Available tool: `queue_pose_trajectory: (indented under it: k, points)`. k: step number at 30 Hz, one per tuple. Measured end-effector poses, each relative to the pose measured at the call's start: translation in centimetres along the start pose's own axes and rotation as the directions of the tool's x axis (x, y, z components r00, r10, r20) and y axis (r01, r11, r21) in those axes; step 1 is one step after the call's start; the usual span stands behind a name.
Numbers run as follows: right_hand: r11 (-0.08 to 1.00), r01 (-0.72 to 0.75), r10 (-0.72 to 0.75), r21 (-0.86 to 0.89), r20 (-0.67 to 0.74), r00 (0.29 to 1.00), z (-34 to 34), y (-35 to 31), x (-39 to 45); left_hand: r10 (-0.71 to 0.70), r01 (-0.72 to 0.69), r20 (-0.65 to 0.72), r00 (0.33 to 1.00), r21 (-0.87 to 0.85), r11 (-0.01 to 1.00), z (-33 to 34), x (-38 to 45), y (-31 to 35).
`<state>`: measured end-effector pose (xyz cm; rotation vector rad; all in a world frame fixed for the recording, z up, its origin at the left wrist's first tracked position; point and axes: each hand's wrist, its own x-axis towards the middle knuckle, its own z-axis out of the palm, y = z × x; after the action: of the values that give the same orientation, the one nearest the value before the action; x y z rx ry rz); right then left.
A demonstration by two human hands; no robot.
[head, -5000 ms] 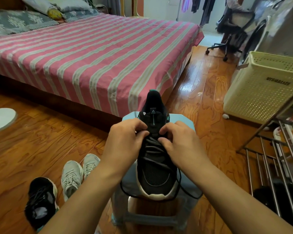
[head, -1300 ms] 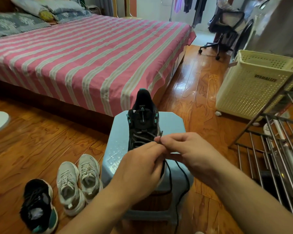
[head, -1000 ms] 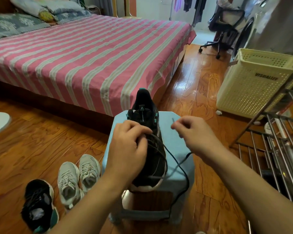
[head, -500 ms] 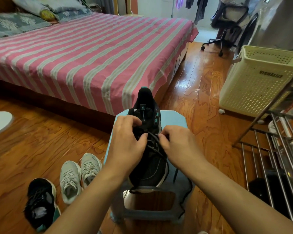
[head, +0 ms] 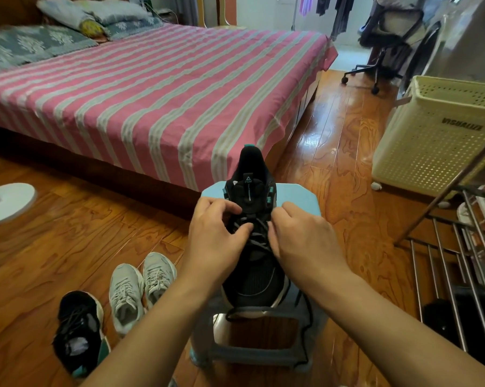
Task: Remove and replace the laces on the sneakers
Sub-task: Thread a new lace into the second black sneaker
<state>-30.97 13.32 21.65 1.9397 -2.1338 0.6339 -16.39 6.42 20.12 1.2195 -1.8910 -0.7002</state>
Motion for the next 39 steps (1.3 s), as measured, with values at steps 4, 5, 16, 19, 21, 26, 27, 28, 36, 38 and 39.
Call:
queue_pose_trajectory:
  k: [4, 5, 16, 19, 21, 26, 27, 28, 36, 38, 39]
  points:
    - [0.949, -0.273, 0.25, 0.156, 0.153, 0.956, -0.1, 0.1, 1.2, 0.038, -0.039, 0.018, 0.999, 0.029, 0.999, 0.3, -0.1, 0.2]
    - [0.955, -0.249, 0.221, 0.162, 0.171, 0.96, -0.2, 0.2, 1.7, 0.036, -0.036, 0.029, 0.999, 0.031, 0.999, 0.1, 0.0, 0.2]
    - [0.996, 0.045, -0.062, 0.074, 0.238, 0.969, -0.3, 1.1, 2.4, 0.066, -0.067, 0.066, 0.996, 0.008, 0.998, -0.9, 0.3, -0.5]
    - [0.991, 0.045, -0.076, 0.128, 0.25, 0.965, -0.6, 1.7, 2.3, 0.094, -0.093, 0.117, 0.989, -0.019, 0.996, -1.1, 0.4, -0.4]
    - [0.982, -0.04, -0.012, 0.183, 0.272, 0.962, -0.8, 2.2, 2.1, 0.129, -0.128, 0.144, 0.981, -0.011, 0.992, -0.9, 0.3, -0.2]
    - [0.922, -0.264, 0.184, 0.284, 0.279, 0.942, -0.1, 2.1, 1.8, 0.32, -0.351, 0.148, 0.936, 0.291, 0.89, -0.7, 0.8, 1.0]
    - [0.899, -0.313, 0.227, 0.306, 0.285, 0.931, 0.0, 1.9, 1.8, 0.323, -0.356, 0.151, 0.934, 0.349, 0.867, -0.6, 0.9, 1.4]
    - [0.876, -0.355, 0.263, 0.326, 0.295, 0.919, 0.1, 1.9, 1.9, 0.309, -0.348, 0.161, 0.937, 0.396, 0.85, -0.4, 1.0, 1.8]
    - [0.484, -0.581, 0.36, 0.655, 0.456, 0.814, 0.6, 1.9, 1.5, -0.059, -0.04, 0.276, 0.959, 0.341, 0.939, 0.1, 2.3, 3.7]
    - [0.432, -0.6, 0.371, 0.673, 0.474, 0.799, 0.8, 1.7, 1.3, -0.075, -0.037, 0.288, 0.955, 0.367, 0.93, 0.1, 2.4, 3.9]
    - [0.447, -0.595, 0.382, 0.668, 0.46, 0.802, 1.0, 1.6, 1.2, -0.075, -0.056, 0.299, 0.951, 0.406, 0.912, 0.2, 2.4, 4.1]
